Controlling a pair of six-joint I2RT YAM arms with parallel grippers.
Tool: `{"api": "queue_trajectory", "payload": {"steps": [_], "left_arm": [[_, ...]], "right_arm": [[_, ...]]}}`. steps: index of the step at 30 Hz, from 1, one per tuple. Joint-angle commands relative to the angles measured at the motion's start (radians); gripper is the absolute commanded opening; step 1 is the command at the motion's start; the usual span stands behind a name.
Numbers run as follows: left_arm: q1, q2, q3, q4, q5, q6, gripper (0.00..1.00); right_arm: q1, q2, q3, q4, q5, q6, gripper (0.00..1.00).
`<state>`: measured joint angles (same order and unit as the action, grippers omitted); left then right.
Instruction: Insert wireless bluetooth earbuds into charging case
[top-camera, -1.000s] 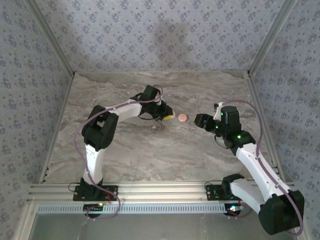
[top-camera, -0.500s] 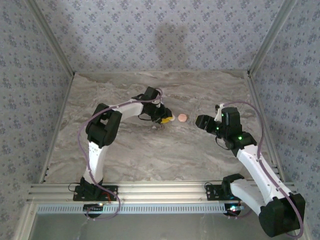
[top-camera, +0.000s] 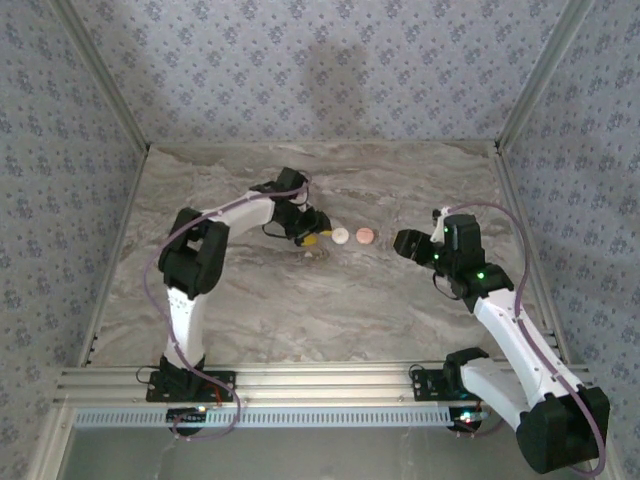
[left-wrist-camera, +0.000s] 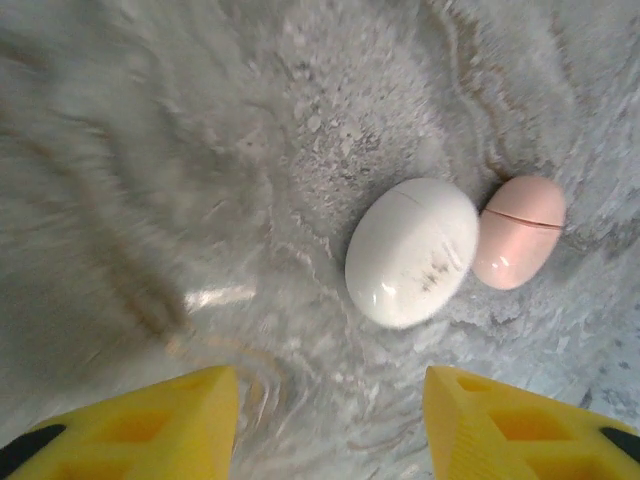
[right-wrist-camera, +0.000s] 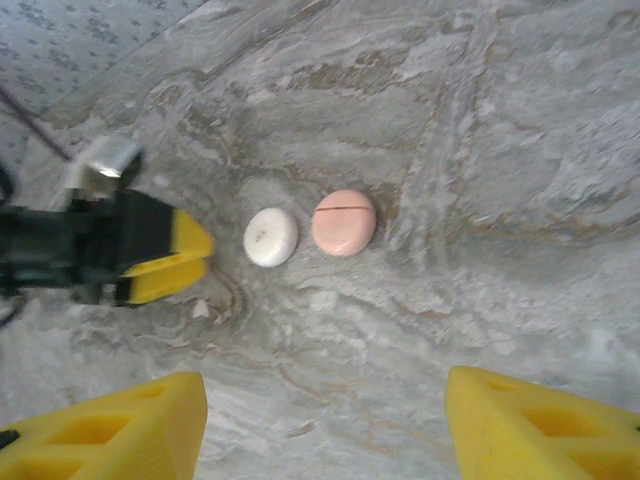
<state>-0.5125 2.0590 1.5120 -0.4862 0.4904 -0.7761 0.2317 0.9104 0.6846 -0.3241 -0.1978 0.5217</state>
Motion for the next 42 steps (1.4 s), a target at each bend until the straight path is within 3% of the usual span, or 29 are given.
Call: {"api": "queue_trajectory", "payload": {"steps": [1, 3, 5, 6, 7, 11, 14, 16, 20, 24, 26, 29, 31, 35, 40, 42], "left_arm": [[0.043, -0.231, -0.027, -0.083, -0.21, 0.111, 0.56], [0.078, -0.354, -0.081, -0.071, -0.334, 0.153, 0.62], [0.115, -0.468, -0.161, -0.036, -0.47, 0.212, 0.73], [0.13, -0.525, -0.212, -0.011, -0.544, 0.253, 0.85], [0.146, -0.58, -0.263, 0.018, -0.618, 0.299, 0.99], [0.197, -0.745, -0.473, 0.168, -0.825, 0.466, 1.0], [0.227, -0.824, -0.65, 0.316, -1.004, 0.544, 1.0], [0.27, -0.845, -0.759, 0.412, -1.056, 0.579, 1.0], [0.36, -0.84, -0.899, 0.531, -1.054, 0.571, 1.0], [0.402, -0.82, -1.123, 0.933, -1.0, 0.656, 1.0], [0.418, -0.824, -1.139, 0.983, -0.946, 0.694, 1.0], [0.43, -0.8, -1.225, 1.24, -0.891, 0.766, 1.0], [0.451, -0.779, -1.229, 1.291, -0.86, 0.772, 0.99], [0.476, -0.744, -1.181, 1.239, -0.72, 0.773, 1.0], [0.475, -0.523, -1.189, 1.489, -0.695, 0.762, 1.0], [0.478, -0.532, -1.121, 1.325, -0.685, 0.753, 1.0]], "right_arm": [[-0.025, -0.013, -0.028, 0.046, 0.11, -0.131, 0.68], [-0.042, -0.013, -0.068, 0.114, 0.201, -0.192, 0.8], [-0.063, -0.012, -0.113, 0.184, 0.283, -0.248, 0.85], [-0.077, -0.007, -0.136, 0.219, 0.321, -0.259, 0.87], [-0.095, 0.0, -0.158, 0.255, 0.363, -0.274, 0.99], [-0.184, 0.024, -0.225, 0.357, 0.431, -0.324, 1.0], [-0.25, 0.041, -0.304, 0.518, 0.413, -0.402, 1.0], [-0.285, 0.069, -0.363, 0.656, 0.367, -0.46, 1.0], [-0.339, 0.173, -0.398, 0.787, 0.299, -0.475, 1.0], [-0.34, 0.285, -0.388, 0.916, 0.271, -0.474, 1.0], [-0.332, 0.35, -0.397, 1.049, 0.264, -0.484, 1.0], [-0.321, 0.431, -0.345, 1.058, 0.226, -0.489, 1.0], [-0.287, 0.48, -0.343, 1.111, 0.233, -0.517, 1.0], [-0.216, 0.63, -0.343, 1.259, 0.289, -0.585, 1.0], [-0.245, 0.612, -0.306, 1.16, 0.209, -0.57, 1.0], [-0.289, 0.615, -0.293, 1.134, 0.15, -0.539, 1.0]]}}
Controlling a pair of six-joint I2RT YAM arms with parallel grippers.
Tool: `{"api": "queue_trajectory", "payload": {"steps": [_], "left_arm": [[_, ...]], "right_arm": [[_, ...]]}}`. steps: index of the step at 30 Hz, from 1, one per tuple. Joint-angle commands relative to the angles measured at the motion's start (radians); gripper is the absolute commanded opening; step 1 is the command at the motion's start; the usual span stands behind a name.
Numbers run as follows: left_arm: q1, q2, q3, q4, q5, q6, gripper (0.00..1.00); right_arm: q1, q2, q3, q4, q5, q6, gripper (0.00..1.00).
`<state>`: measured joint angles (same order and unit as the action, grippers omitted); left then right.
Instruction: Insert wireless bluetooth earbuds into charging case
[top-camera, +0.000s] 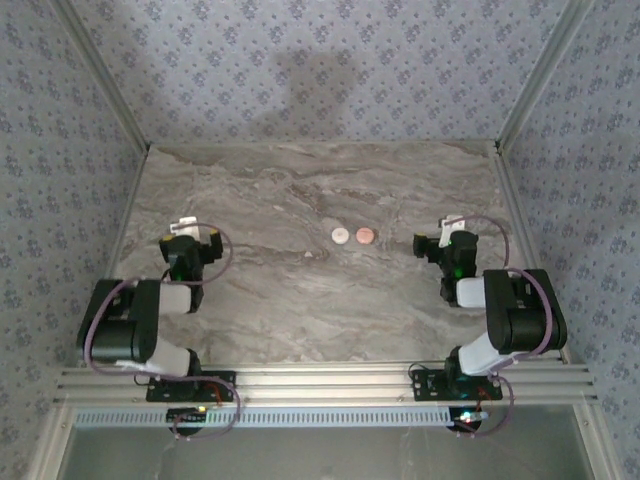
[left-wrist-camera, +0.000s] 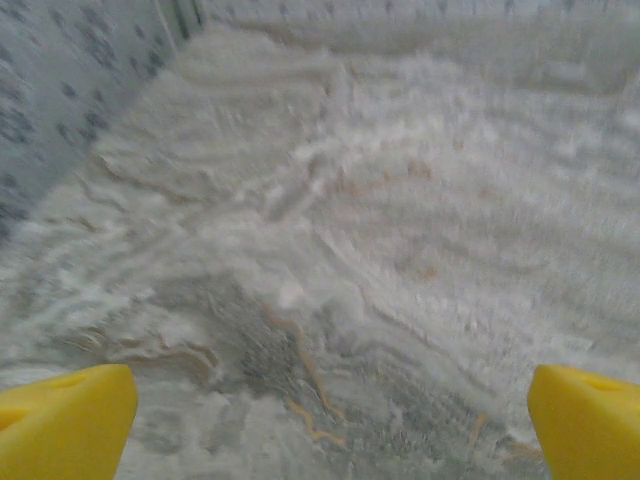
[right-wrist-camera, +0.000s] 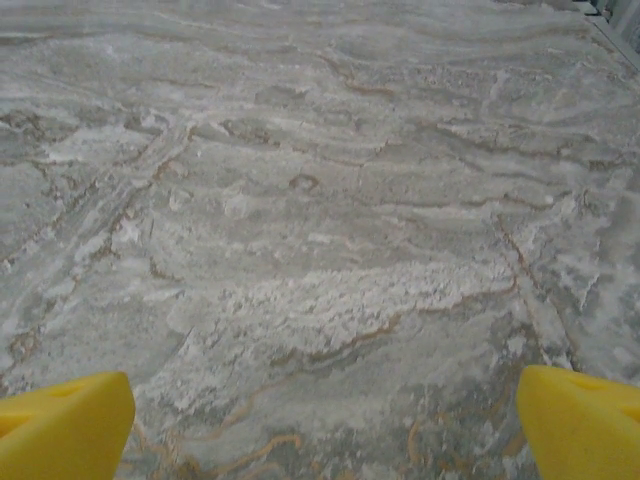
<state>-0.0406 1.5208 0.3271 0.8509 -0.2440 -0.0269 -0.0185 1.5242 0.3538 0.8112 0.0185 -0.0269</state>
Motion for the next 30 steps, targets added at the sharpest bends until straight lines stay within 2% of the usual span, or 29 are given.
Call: {"api": "queue_trajectory", "payload": {"steps": [1, 2, 4, 30], "left_arm": [[0.015, 0.01, 0.069, -0.002, 0.048, -0.005, 1.0], [0.022, 0.029, 0.061, 0.043, 0.045, -0.012, 1.0], [0.036, 0.011, 0.075, -0.016, 0.061, -0.027, 1.0], [0.039, 0.012, 0.07, -0.007, 0.064, -0.028, 1.0]], "right_arm": [[-0.036, 0.003, 0.037, -0.001, -0.058, 0.008, 1.0], [-0.026, 0.001, 0.038, 0.0, -0.039, 0.003, 1.0], [-0.025, 0.001, 0.037, 0.0, -0.038, 0.002, 1.0], [-0.025, 0.0, 0.036, 0.0, -0.039, 0.004, 1.0]]}}
